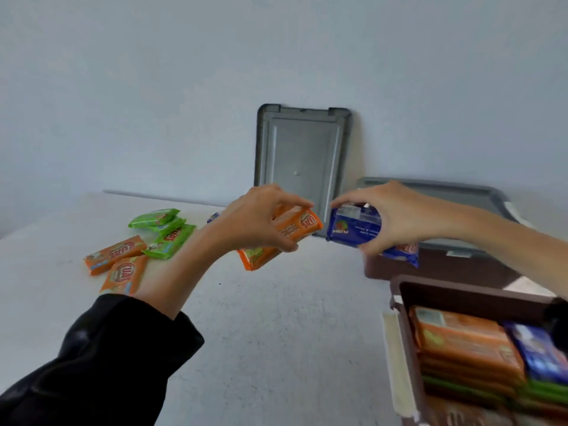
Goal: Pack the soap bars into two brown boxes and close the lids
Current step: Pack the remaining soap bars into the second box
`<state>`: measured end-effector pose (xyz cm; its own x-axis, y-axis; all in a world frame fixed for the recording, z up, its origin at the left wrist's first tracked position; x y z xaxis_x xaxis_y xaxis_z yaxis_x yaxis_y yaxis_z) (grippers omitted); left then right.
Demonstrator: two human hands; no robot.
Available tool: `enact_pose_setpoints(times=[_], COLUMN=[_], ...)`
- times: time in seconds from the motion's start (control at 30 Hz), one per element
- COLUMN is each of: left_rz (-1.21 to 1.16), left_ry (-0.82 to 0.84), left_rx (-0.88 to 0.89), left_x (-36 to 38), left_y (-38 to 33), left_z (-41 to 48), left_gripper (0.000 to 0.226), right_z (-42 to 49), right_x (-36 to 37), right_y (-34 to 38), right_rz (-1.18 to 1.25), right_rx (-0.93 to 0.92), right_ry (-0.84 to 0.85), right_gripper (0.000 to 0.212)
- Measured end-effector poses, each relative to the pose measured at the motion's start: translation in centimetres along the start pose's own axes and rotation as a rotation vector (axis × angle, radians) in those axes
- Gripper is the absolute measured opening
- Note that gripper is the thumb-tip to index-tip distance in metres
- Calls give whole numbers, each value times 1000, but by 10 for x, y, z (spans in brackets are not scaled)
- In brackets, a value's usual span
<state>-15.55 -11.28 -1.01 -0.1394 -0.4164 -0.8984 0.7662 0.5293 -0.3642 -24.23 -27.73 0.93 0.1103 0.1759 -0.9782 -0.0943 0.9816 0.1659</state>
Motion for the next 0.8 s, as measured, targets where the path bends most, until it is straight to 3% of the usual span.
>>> enact_pose_setpoints(times=[0.33, 0.57, 0.8], left_rz=[-277, -158, 153], left_ry=[332, 421, 497], left_rx=[415, 481, 516], left_x=[80, 152, 194], left_y=[-174, -217, -227], left_z=[-22, -45, -54], left_gripper=[66, 69, 77], right_z=[-181, -248, -262], right_x=[-3, 36, 63], right_y=[-70, -98, -106], right_rz=[125, 111, -52], right_rx=[128, 155, 48], right_ry=[165, 276, 292], right_gripper=[77, 78, 82])
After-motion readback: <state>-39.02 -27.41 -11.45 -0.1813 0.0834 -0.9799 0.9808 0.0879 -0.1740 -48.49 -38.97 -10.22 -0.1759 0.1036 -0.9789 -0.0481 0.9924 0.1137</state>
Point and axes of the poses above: each hand's wrist, its own z-axis towards the middle knuckle, its own x-axis out of the palm, y = z × x, the point moved 4 cm from there along z, towards the middle knuckle, and after that the axes turned 8 degrees about -y, right-handed, at the moved point
